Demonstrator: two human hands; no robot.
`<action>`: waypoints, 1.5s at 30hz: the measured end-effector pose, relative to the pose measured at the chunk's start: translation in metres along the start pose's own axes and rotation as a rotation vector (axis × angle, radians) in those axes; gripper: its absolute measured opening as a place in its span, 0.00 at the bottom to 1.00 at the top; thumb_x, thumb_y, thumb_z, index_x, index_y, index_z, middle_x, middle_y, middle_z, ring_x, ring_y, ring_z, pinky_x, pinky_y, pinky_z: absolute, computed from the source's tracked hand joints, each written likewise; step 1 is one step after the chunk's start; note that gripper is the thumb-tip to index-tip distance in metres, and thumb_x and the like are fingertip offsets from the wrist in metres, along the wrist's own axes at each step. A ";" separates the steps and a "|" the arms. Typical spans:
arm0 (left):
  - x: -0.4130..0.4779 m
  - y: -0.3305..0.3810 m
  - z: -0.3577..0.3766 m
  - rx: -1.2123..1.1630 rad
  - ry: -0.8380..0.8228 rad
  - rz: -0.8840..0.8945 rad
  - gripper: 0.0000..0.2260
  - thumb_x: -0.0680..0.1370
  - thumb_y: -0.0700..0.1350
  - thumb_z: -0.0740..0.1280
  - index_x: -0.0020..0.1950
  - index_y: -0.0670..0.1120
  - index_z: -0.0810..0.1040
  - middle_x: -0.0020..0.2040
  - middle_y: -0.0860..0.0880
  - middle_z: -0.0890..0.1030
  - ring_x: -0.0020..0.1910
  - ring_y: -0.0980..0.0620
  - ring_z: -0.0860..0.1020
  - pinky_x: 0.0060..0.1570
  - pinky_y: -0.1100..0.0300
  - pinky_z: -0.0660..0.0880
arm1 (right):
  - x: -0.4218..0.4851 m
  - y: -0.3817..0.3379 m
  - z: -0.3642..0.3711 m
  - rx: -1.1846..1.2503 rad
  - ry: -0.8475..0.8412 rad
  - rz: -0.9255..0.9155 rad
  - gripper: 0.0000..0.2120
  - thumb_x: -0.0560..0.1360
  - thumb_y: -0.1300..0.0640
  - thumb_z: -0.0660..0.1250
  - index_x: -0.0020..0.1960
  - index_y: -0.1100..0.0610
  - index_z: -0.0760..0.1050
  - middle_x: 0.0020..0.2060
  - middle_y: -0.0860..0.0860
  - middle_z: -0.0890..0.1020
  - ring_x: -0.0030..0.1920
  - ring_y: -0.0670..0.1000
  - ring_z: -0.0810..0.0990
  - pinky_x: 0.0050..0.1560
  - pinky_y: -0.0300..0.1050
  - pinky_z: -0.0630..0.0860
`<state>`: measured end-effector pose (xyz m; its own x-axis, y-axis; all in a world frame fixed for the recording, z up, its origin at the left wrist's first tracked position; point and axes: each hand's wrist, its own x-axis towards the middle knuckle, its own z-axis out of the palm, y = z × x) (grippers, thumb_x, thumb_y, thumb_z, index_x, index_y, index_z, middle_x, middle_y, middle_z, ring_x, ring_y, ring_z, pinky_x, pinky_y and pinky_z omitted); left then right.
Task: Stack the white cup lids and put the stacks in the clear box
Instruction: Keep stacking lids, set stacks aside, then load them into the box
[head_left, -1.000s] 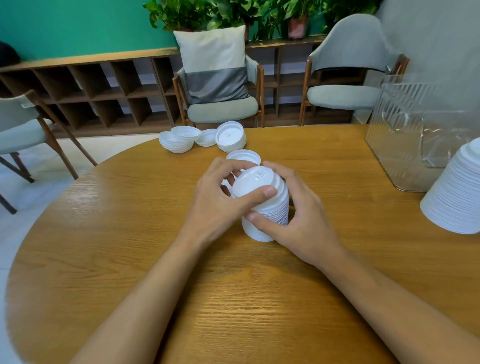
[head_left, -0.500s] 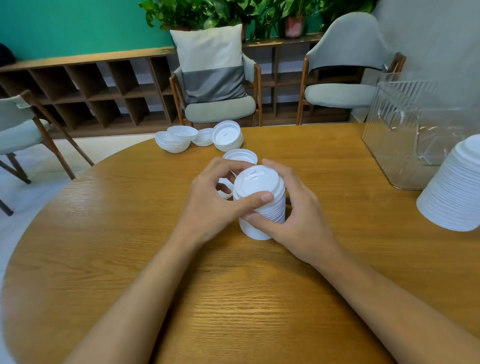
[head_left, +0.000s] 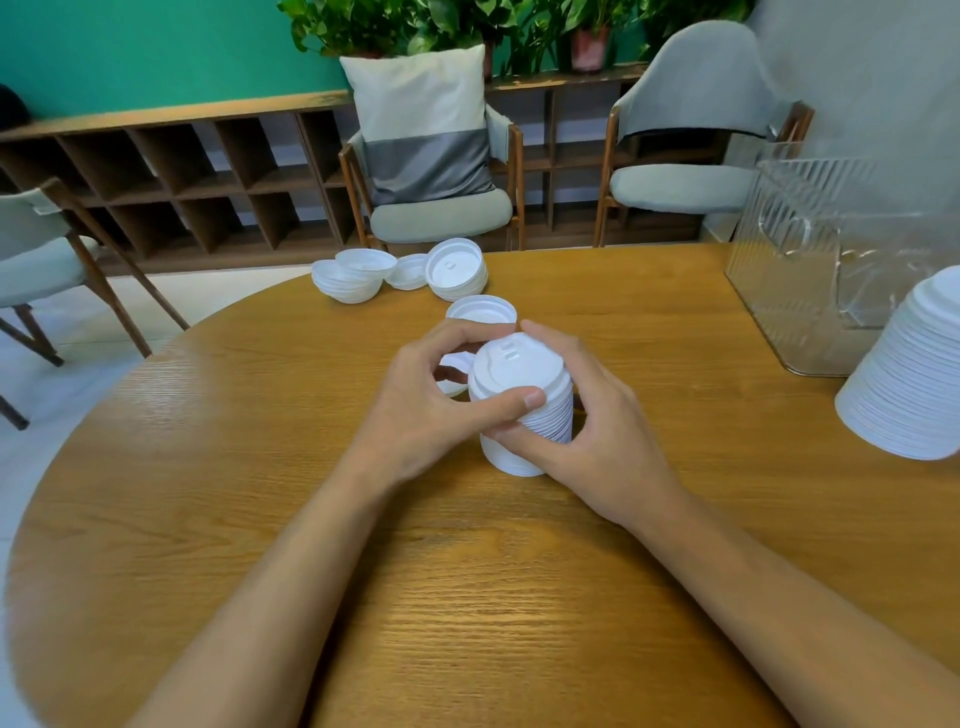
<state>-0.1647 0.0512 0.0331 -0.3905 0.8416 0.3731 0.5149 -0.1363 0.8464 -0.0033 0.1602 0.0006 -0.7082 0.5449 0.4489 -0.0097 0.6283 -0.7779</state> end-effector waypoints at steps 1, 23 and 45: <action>0.000 -0.001 -0.001 0.001 -0.007 0.002 0.24 0.69 0.53 0.82 0.63 0.52 0.83 0.58 0.54 0.85 0.59 0.52 0.82 0.60 0.54 0.78 | 0.000 -0.001 0.000 0.004 -0.003 0.006 0.40 0.70 0.44 0.81 0.77 0.44 0.67 0.67 0.39 0.77 0.67 0.40 0.75 0.63 0.35 0.74; 0.006 -0.029 -0.032 0.516 0.020 0.041 0.18 0.74 0.38 0.77 0.62 0.52 0.85 0.43 0.58 0.83 0.46 0.59 0.80 0.52 0.70 0.73 | 0.003 0.003 -0.005 -0.091 0.125 0.032 0.39 0.69 0.43 0.81 0.75 0.44 0.69 0.65 0.36 0.74 0.63 0.26 0.68 0.61 0.21 0.63; 0.007 0.001 -0.011 -0.268 0.170 -0.187 0.14 0.84 0.41 0.66 0.68 0.50 0.82 0.45 0.43 0.80 0.40 0.50 0.78 0.39 0.57 0.77 | 0.003 -0.001 -0.002 -0.017 0.105 0.004 0.41 0.73 0.44 0.78 0.80 0.43 0.62 0.68 0.41 0.75 0.69 0.41 0.73 0.65 0.30 0.68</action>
<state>-0.1750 0.0512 0.0404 -0.5922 0.7689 0.2413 0.2131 -0.1393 0.9670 -0.0042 0.1620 0.0037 -0.6300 0.6025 0.4901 0.0057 0.6346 -0.7728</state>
